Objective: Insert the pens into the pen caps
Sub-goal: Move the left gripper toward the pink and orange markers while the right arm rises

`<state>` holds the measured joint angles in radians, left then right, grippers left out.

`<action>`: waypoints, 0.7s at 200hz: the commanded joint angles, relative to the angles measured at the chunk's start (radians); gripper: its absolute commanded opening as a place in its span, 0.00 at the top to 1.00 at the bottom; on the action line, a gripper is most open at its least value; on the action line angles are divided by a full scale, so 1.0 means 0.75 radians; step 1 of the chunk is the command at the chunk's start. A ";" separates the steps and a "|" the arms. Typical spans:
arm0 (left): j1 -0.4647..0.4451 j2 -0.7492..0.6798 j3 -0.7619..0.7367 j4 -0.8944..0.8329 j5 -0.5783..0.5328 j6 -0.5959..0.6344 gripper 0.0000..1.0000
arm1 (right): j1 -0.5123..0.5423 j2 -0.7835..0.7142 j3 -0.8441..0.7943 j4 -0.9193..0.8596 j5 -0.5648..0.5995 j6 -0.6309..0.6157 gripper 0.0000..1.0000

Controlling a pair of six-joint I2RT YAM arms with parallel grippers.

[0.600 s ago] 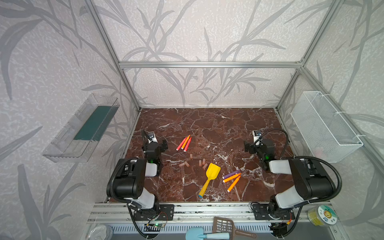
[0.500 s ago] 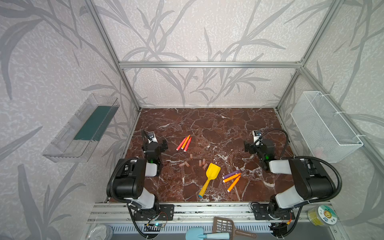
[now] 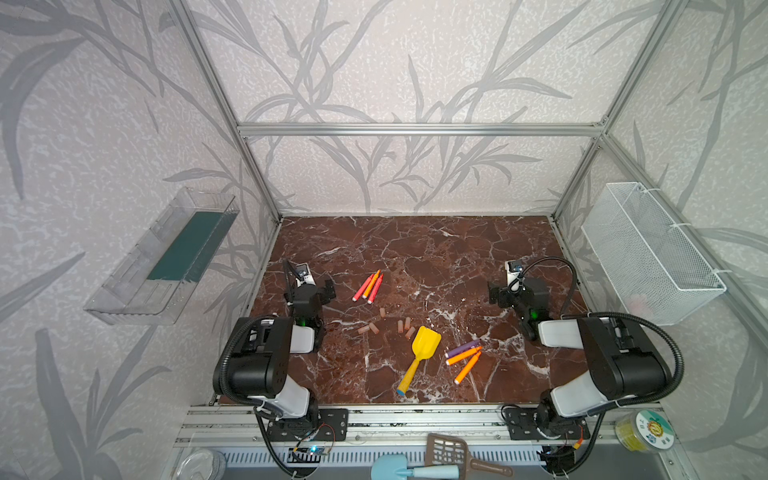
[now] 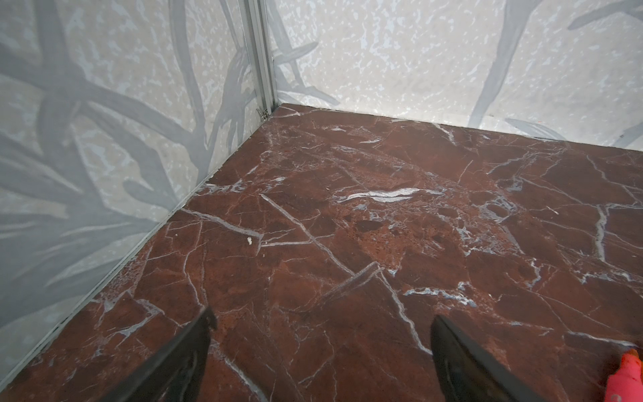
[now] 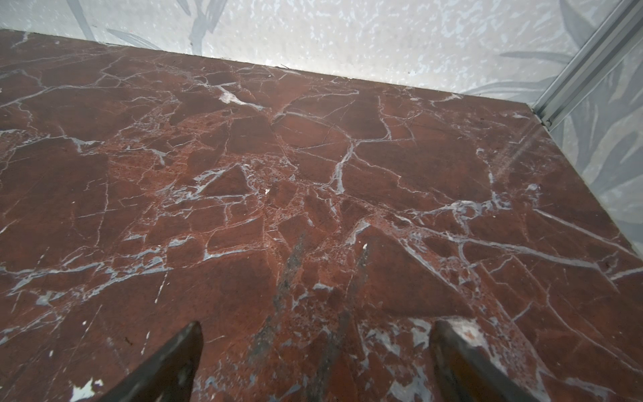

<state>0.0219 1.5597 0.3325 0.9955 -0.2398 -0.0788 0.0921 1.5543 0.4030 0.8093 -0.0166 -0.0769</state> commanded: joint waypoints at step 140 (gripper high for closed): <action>-0.043 -0.887 0.162 -1.068 0.291 -0.437 0.01 | 0.196 -0.967 -0.005 -0.843 0.280 0.499 0.01</action>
<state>-0.0067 1.0153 0.3481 0.5457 -0.1837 -0.2401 0.2417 0.9668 0.3828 0.4324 0.2909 0.1226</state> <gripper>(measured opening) 0.991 0.991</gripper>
